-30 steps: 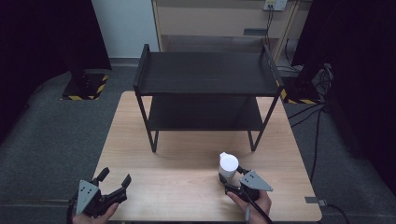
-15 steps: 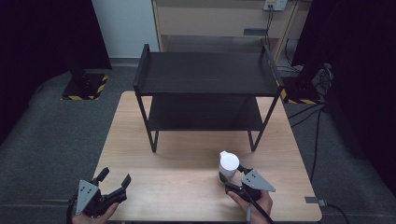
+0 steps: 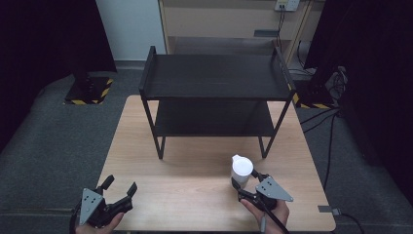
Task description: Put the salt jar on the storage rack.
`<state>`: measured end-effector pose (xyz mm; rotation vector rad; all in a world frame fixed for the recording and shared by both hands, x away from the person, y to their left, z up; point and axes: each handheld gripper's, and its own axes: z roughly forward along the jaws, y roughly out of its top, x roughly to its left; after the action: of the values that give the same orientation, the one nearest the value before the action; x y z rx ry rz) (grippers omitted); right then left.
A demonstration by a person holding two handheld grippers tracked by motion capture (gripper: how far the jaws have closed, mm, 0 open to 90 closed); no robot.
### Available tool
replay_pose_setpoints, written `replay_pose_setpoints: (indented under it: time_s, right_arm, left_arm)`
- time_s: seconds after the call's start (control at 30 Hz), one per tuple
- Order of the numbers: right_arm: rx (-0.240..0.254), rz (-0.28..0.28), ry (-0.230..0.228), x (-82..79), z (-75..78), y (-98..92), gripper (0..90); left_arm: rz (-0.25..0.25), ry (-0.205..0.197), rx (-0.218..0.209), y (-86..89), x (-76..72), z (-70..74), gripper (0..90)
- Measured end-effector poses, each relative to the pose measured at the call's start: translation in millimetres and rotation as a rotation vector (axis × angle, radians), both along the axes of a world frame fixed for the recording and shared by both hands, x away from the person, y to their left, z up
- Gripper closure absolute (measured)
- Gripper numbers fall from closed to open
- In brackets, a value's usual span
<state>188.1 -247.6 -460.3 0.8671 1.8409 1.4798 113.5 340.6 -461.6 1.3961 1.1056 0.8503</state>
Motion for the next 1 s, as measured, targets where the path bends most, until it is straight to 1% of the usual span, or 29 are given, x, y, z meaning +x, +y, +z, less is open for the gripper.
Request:
replay_pose_setpoints:
  time_s: [0.1,0.23,0.27,0.3,0.33,0.37,0.4,0.5,0.53,0.57,0.6,0.63,0.67,0.7,0.73,0.83,0.87,0.93,1.0]
  right_arm:
    - [0.003,0.0,-0.014,-1.3,4.0,-1.3,30.7]
    - [0.003,0.002,-0.021,-3.3,8.4,-2.3,30.7]
    - [0.007,0.006,-0.028,-5.8,12.5,-3.3,30.7]
    - [0.007,0.006,-0.028,-5.8,12.5,-3.3,30.7]
    - [0.008,0.009,-0.038,-8.5,18.9,-3.7,30.7]
    - [0.008,0.009,-0.038,-8.5,18.9,-3.7,30.7]
    - [0.013,0.014,-0.049,-10.5,26.5,-4.5,30.7]
    - [0.02,0.019,-0.066,-13.3,39.9,-5.1,30.7]
    - [0.02,0.019,-0.066,-13.3,39.9,-5.1,30.7]
    - [0.017,0.023,-0.07,-13.7,45.7,-5.5,30.7]
    - [0.011,0.03,-0.079,-15.6,57.2,-5.5,30.7]
    - [0.011,0.03,-0.079,-15.6,57.2,-5.5,30.7]
    - [0.004,0.038,-0.093,-17.7,68.1,-5.8,30.7]
    - [0.004,0.038,-0.093,-17.7,68.1,-5.8,30.7]
    - [0.016,0.042,-0.108,-20.2,77.3,-6.4,30.7]
    - [0.033,0.054,-0.124,-23.0,92.7,-7.7,30.8]
    - [0.033,0.054,-0.124,-23.0,92.7,-7.7,30.8]
    - [0.047,0.06,-0.135,-23.6,104.4,-8.5,30.8]
    - [0.046,0.063,-0.144,-23.9,115.6,-7.9,30.8]
  left_arm:
    - [0.0,0.0,0.001,-0.5,-0.1,0.2,12.9]
    - [0.0,-0.002,0.0,-0.2,-0.4,0.3,12.9]
    - [0.001,-0.002,-0.001,-0.2,-0.4,0.3,12.9]
    - [0.001,-0.002,-0.001,-0.2,-0.4,0.3,12.9]
    - [0.0,-0.002,-0.001,-0.3,-0.3,0.2,12.9]
    - [0.0,-0.002,-0.001,-0.3,-0.3,0.2,12.9]
    - [-0.002,-0.002,-0.002,-0.8,-0.4,0.3,12.9]
    - [-0.004,-0.002,-0.001,-1.0,-0.7,0.5,12.9]
    - [-0.006,-0.002,-0.001,-1.0,-0.9,0.8,12.9]
    - [-0.006,-0.004,-0.002,-1.2,-1.1,0.8,12.9]
    - [-0.007,-0.005,-0.003,-0.9,-1.4,1.0,12.9]
    - [-0.007,-0.005,-0.003,-0.9,-1.4,1.0,12.9]
    - [-0.006,-0.009,-0.009,-0.9,-1.7,0.7,12.9]
    - [-0.006,-0.009,-0.009,-0.9,-1.7,0.7,12.9]
    - [-0.006,-0.01,-0.011,-0.5,-2.2,1.2,12.9]
    - [-0.006,-0.013,-0.01,-0.3,-2.5,1.4,12.9]
    - [-0.007,-0.013,-0.012,-0.1,-2.7,1.5,12.9]
    - [-0.008,-0.015,-0.012,0.0,-3.0,1.5,12.9]
    - [-0.008,-0.017,-0.014,-0.1,-3.4,1.5,12.9]
